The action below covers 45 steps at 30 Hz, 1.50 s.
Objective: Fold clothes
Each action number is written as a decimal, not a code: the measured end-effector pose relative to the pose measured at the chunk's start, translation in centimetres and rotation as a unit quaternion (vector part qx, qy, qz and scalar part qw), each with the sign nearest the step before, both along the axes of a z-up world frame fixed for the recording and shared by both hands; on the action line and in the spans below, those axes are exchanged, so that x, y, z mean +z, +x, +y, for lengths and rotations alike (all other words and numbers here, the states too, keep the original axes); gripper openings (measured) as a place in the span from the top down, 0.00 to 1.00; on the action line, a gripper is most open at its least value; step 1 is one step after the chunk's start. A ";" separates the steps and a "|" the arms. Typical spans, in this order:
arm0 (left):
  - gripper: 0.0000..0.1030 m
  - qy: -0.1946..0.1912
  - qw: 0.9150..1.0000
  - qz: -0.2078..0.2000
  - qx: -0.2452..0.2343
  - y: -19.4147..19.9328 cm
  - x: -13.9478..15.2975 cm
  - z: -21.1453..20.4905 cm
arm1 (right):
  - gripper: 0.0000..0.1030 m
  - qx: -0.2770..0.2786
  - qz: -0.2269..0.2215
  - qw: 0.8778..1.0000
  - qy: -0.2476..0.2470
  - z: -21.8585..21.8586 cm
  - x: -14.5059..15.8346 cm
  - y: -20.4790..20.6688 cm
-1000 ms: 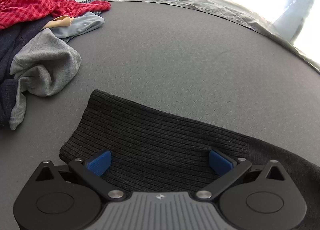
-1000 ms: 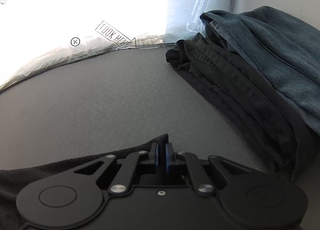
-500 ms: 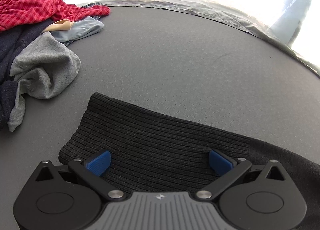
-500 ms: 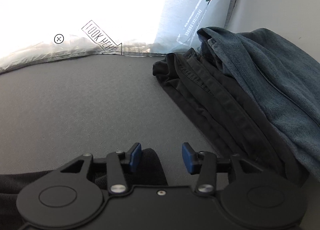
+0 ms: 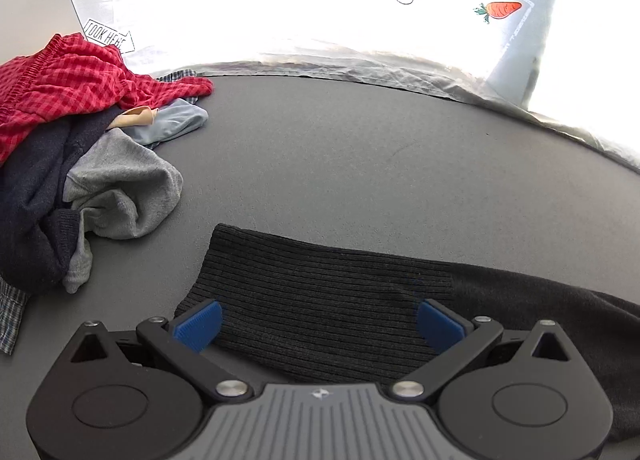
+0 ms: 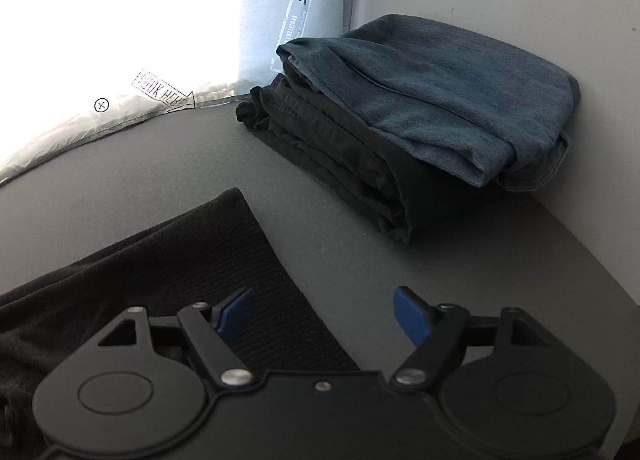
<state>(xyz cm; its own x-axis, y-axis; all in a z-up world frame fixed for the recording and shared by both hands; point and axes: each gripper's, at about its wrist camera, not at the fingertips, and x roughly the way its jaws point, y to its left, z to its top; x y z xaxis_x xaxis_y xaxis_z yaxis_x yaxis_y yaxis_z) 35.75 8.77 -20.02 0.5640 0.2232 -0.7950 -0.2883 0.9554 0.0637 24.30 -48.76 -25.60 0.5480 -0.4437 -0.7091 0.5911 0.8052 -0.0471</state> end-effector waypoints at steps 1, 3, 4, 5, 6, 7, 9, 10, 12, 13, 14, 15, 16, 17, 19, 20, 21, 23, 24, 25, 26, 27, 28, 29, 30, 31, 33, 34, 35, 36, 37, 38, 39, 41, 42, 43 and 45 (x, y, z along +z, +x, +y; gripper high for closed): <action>0.00 -0.007 1.000 0.000 -0.007 -1.1 0.0 -0.2 | 0.24 -0.005 -0.001 1.000 0.010 0.1 -0.2 -0.9; 0.00 -0.017 1.000 0.004 -0.023 -3.3 -0.3 -0.8 | 0.24 -0.021 -0.001 0.999 0.043 0.2 -1.1 -3.4; 0.00 -0.018 0.999 0.007 -0.029 -4.1 -0.5 -1.1 | 0.24 -0.025 -0.001 0.998 0.053 0.2 -1.3 -4.3; 0.00 -0.017 0.999 0.011 -0.033 -5.0 -0.7 -1.4 | 0.24 -0.032 -0.003 0.997 0.069 0.2 -1.6 -5.6; 0.00 -0.015 0.999 0.014 -0.037 -6.0 -0.9 -1.7 | 0.24 -0.038 -0.007 0.996 0.083 0.2 -1.8 -6.6; 0.00 -0.018 0.999 0.017 -0.038 -7.0 -1.1 -1.9 | 0.24 -0.043 -0.011 0.994 0.097 0.2 -2.0 -7.4; 0.00 -0.026 0.999 0.020 -0.036 -8.3 -1.2 -2.0 | 0.24 -0.054 -0.028 0.989 0.138 0.1 -2.5 -8.8; 0.00 -0.029 0.999 0.020 -0.034 -9.1 -1.2 -2.1 | 0.24 -0.061 -0.040 0.984 0.165 0.0 -2.8 -9.3; 0.00 -0.036 0.999 0.021 -0.029 -10.7 -1.3 -2.3 | 0.26 -0.074 -0.064 0.971 0.219 -0.3 -3.6 -10.3; 0.00 -0.038 0.999 0.021 -0.028 -11.4 -1.3 -2.3 | 0.30 -0.080 -0.073 0.964 0.243 -0.5 -3.9 -10.6; 0.00 -0.039 0.999 0.022 -0.026 -12.0 -1.4 -2.4 | 0.33 -0.084 -0.083 0.960 0.254 -0.4 -4.1 -10.7; 0.00 -0.041 0.999 0.022 -0.025 -12.6 -1.4 -2.4 | 0.35 -0.088 -0.093 0.956 0.265 -0.4 -4.4 -10.8; 0.00 -0.043 0.999 0.023 -0.024 -13.2 -1.5 -2.4 | 0.37 -0.093 -0.103 0.951 0.276 -0.4 -4.6 -11.0; 0.00 -0.045 0.998 0.024 -0.021 -13.9 -1.5 -2.5 | 0.41 -0.097 -0.113 0.946 0.287 -0.4 -4.8 -11.1; 0.00 -0.050 0.998 0.027 -0.016 -15.2 -1.7 -2.5 | 0.46 -0.111 -0.140 0.931 0.317 -0.4 -5.3 -11.5; 0.00 -0.054 0.998 0.029 -0.014 -15.7 -1.8 -2.4 | 0.46 -0.121 -0.157 0.921 0.335 -0.5 -5.5 -11.7; 0.00 -0.057 0.998 0.031 -0.012 -16.3 -2.0 -2.4 | 0.47 -0.131 -0.166 0.913 0.348 -0.7 -5.8 -11.8; 0.00 -0.063 0.997 0.036 -0.008 -17.1 -2.3 -2.3 | 0.49 -0.147 -0.179 0.902 0.365 -0.8 -6.2 -12.0; 0.00 -0.065 0.997 0.040 -0.006 -17.6 -2.6 -2.3 | 0.50 -0.152 -0.182 0.898 0.370 -0.9 -6.4 -12.1; 0.00 -0.067 0.997 0.043 -0.004 -17.9 -2.9 -2.3 | 0.57 -0.158 -0.186 0.894 0.375 -1.0 -6.5 -12.1; 0.00 -0.070 0.996 0.046 -0.001 -18.2 -3.2 -2.4 | 0.65 -0.164 -0.168 0.900 0.366 -1.0 -6.5 -12.1; 0.00 -0.075 0.996 0.050 0.002 -18.6 -3.5 -2.4 | 0.89 -0.171 -0.151 0.906 0.356 -0.9 -6.5 -12.0; 0.00 -0.080 0.995 0.053 0.005 -18.9 -3.8 -2.5 | 0.97 -0.171 -0.140 0.911 0.349 -0.9 -6.6 -11.9; 0.00 -0.080 0.995 0.055 0.005 -19.2 -4.0 -2.6 | 0.97 -0.169 -0.143 0.909 0.353 -1.0 -6.8 -12.1; 0.00 -0.078 0.995 0.055 0.003 -19.4 -4.1 -2.7 | 0.97 -0.167 -0.147 0.907 0.357 -1.1 -7.0 -12.4; 0.00 -0.077 0.995 0.057 0.000 -19.6 -4.2 -2.8 | 0.97 -0.171 -0.149 0.903 0.364 -1.3 -7.2 -12.5; 0.00 -0.077 0.995 0.058 -0.006 -20.1 -4.3 -2.9 | 0.97 -0.179 -0.149 0.898 0.374 -1.5 -7.3 -12.6; 0.00 -0.078 0.995 0.056 -0.010 -20.4 -4.3 -2.8 | 0.97 -0.181 -0.146 0.898 0.374 -1.6 -7.2 -12.5; 0.00 -0.083 0.995 0.053 -0.011 -20.7 -4.2 -2.6 | 0.97 -0.181 -0.143 0.899 0.372 -1.6 -7.2 -12.3; 0.00 -0.089 0.995 0.050 -0.012 -20.9 -4.1 -2.2 | 0.97 -0.181 -0.139 0.900 0.370 -1.6 -7.1 -12.2; 0.00 -0.099 0.994 0.047 -0.008 -21.2 -4.0 -1.8 | 0.97 -0.180 -0.137 0.902 0.367 -1.6 -7.0 -12.1; 0.02 -0.111 0.993 0.042 -0.001 -21.4 -3.9 -1.3 | 0.97 -0.180 -0.134 0.904 0.364 -1.5 -7.0 -12.0; 0.04 -0.125 0.991 0.036 0.009 -21.8 -3.7 -0.7 | 0.97 -0.179 -0.131 0.906 0.361 -1.4 -6.9 -11.9; 0.13 -0.159 0.986 0.021 0.037 -22.4 -3.4 0.9 | 0.97 -0.181 -0.135 0.905 0.362 -1.4 -7.0 -12.1; 0.20 -0.177 0.983 0.014 0.051 -22.7 -3.2 1.8 | 0.97 -0.183 -0.137 0.904 0.362 -1.4 -7.1 -12.1; 0.24 -0.193 0.979 0.007 0.064 -23.0 -3.1 2.6 | 0.97 -0.186 -0.142 0.901 0.365 -1.4 -7.2 -12.2; 0.38 -0.226 0.969 -0.007 0.097 -23.6 -3.0 4.5 | 0.97 -0.195 -0.152 0.895 0.371 -1.3 -7.4 -12.6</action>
<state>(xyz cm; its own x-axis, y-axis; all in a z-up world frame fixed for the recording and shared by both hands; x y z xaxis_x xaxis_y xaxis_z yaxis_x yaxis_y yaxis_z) 12.13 13.26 -22.99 0.5578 -0.0423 -0.8289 -0.4636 0.8125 -0.3534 11.70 -50.10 -32.98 0.6716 -0.1111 -0.7325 0.7286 0.2785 0.6258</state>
